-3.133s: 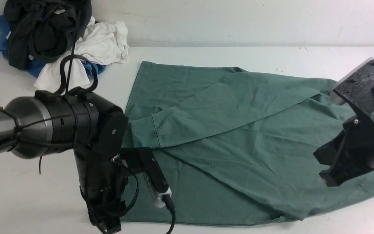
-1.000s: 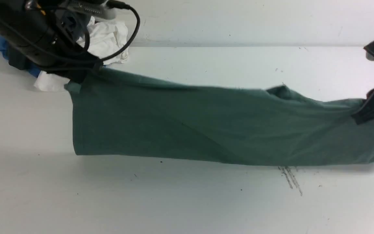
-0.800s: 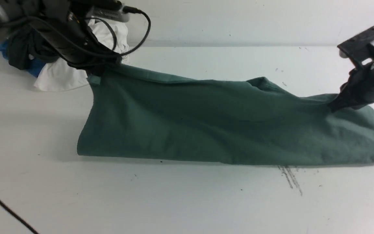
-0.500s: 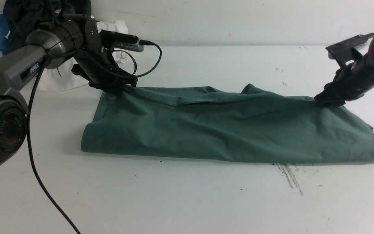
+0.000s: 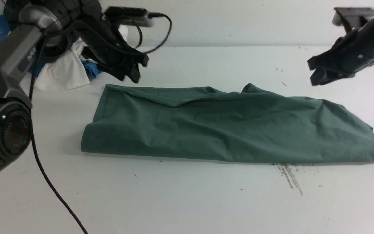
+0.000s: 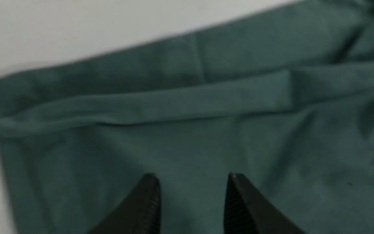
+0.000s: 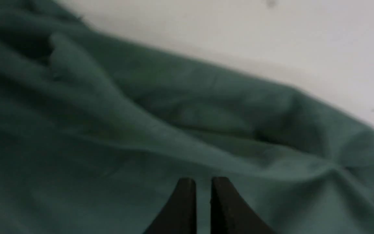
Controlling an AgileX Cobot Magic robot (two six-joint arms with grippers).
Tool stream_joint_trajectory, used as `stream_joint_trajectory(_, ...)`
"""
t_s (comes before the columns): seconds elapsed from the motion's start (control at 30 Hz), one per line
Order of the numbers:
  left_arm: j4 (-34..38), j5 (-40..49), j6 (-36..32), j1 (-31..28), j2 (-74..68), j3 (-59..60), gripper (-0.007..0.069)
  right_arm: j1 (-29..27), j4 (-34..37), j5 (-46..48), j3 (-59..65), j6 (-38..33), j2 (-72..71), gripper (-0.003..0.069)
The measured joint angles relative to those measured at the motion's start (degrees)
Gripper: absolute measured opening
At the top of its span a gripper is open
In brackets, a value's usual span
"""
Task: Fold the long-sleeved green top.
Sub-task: Use both arms to drag the lower edge of the fabric forward and fold it over the upper edge
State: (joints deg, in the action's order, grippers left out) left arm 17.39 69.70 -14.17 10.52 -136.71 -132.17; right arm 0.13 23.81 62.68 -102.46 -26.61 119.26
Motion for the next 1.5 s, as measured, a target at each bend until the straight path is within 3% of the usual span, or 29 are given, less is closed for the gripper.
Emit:
stream_joint_trajectory(0.07,2.55,-0.21,-3.45,1.57,-3.01,0.0,0.0126,1.19,3.05,0.66,0.77,-4.09,2.77,0.0006)
stream_joint_trajectory(0.1,2.55,-0.32,-3.72,1.73,-3.32,0.0,0.0117,1.35,3.29,0.66,0.78,-4.45,2.77,0.0004)
stream_joint_trajectory(0.13,3.53,-1.93,-5.37,2.83,-5.66,0.0,0.0046,2.66,4.19,0.71,1.05,-6.56,5.38,-0.0006)
stream_joint_trajectory(0.23,3.99,-6.3,-7.42,3.5,-8.63,-0.06,0.0001,4.01,3.87,0.29,1.11,-7.44,8.25,-0.0011)
stream_joint_trajectory(0.43,1.4,-20.89,-9.25,3.44,-9.95,-0.16,-0.0008,4.45,-0.39,0.08,1.11,-6.64,9.09,-0.0013)
stream_joint_trajectory(0.57,-3.66,-32.58,-5.6,3.32,-10.2,-0.1,-0.0008,4.45,-6.54,0.69,1.11,-4.42,9.09,-0.0013)
stream_joint_trajectory(0.7,-9.51,-36.65,-0.67,3.26,-10.13,-0.1,-0.0008,4.45,-9.27,0.67,1.11,-3.51,9.09,-0.0013)
stream_joint_trajectory(0.77,-13.5,-34.82,3.82,3.21,-9.6,-0.1,-0.0008,4.45,-9.48,-0.05,1.11,-2.75,9.09,-0.0013)
stream_joint_trajectory(0.9,-14.97,-20.73,6.66,3.11,-6.18,-0.84,-0.0008,4.59,-5.6,-3.74,1.11,-2.75,8.44,-0.0013)
stream_joint_trajectory(1.03,-14.07,-8.72,3.52,3.11,-2.45,-1.33,-0.0008,6.32,3.7,-6.89,0.38,-7.7,7.98,-0.0013)
stream_joint_trajectory(1.1,-11.01,-1.58,0.09,3.11,-0.98,-1.49,-0.0008,9.67,12.26,-9.34,-1.64,-14.21,8.82,-0.0013)
stream_joint_trajectory(1.2,-6.9,0.65,-2.88,3.11,-1.77,-1.44,-0.0008,13.67,17.21,-13.82,-5.93,-18.42,12.67,-0.0013)
stream_joint_trajectory(1.43,-1.17,0.85,-3.26,3.11,-4.01,-1.04,-0.0008,16.54,13.7,-19.67,-19.52,-16.4,24.97,-0.0013)
stream_joint_trajectory(1.5,-0.66,0.85,-3.26,3.11,-3.96,-1.04,-0.0008,16.2,12.01,-22.57,-25.07,-9.27,27.33,-0.0013)
